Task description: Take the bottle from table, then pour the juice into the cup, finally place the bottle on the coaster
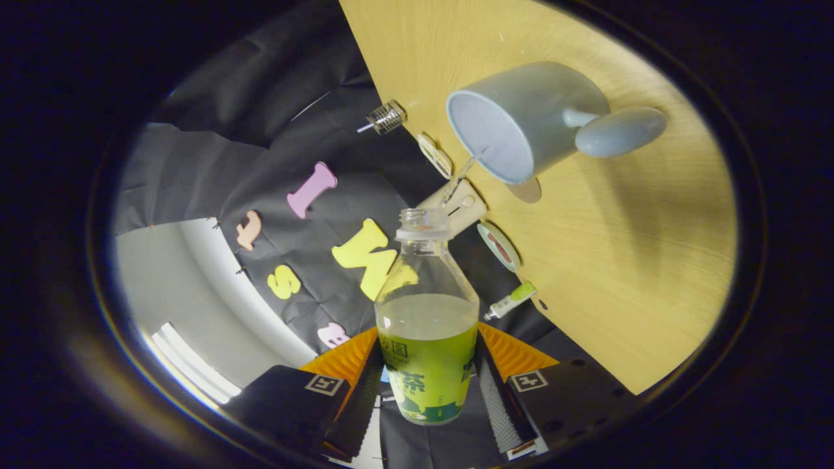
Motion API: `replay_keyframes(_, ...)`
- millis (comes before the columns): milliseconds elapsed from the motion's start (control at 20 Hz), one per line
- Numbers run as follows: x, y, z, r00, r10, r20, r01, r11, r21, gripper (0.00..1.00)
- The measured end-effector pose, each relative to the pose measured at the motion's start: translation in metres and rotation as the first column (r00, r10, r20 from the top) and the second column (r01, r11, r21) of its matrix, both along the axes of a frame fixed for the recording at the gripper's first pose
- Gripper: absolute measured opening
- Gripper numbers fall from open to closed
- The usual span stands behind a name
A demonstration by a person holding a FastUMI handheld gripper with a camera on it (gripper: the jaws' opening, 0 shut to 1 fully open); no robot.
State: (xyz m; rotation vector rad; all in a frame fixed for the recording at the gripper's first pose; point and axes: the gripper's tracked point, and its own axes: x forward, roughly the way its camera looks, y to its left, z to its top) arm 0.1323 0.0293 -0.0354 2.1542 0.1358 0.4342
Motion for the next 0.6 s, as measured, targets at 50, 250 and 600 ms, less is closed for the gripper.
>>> replay_keyframes(50, 0.0, -0.002, 0.001, 1.0, 0.002, 0.0, -0.002, 1.0, 0.011, 0.78)
replay_keyframes(250, 0.0, -0.008, -0.002, 1.0, 0.017, -0.008, -0.016, 0.999, 0.034, 0.78)
replay_keyframes(600, -0.005, -0.019, -0.01, 0.999, 0.023, -0.037, -0.02, 0.997, 0.074, 0.78)
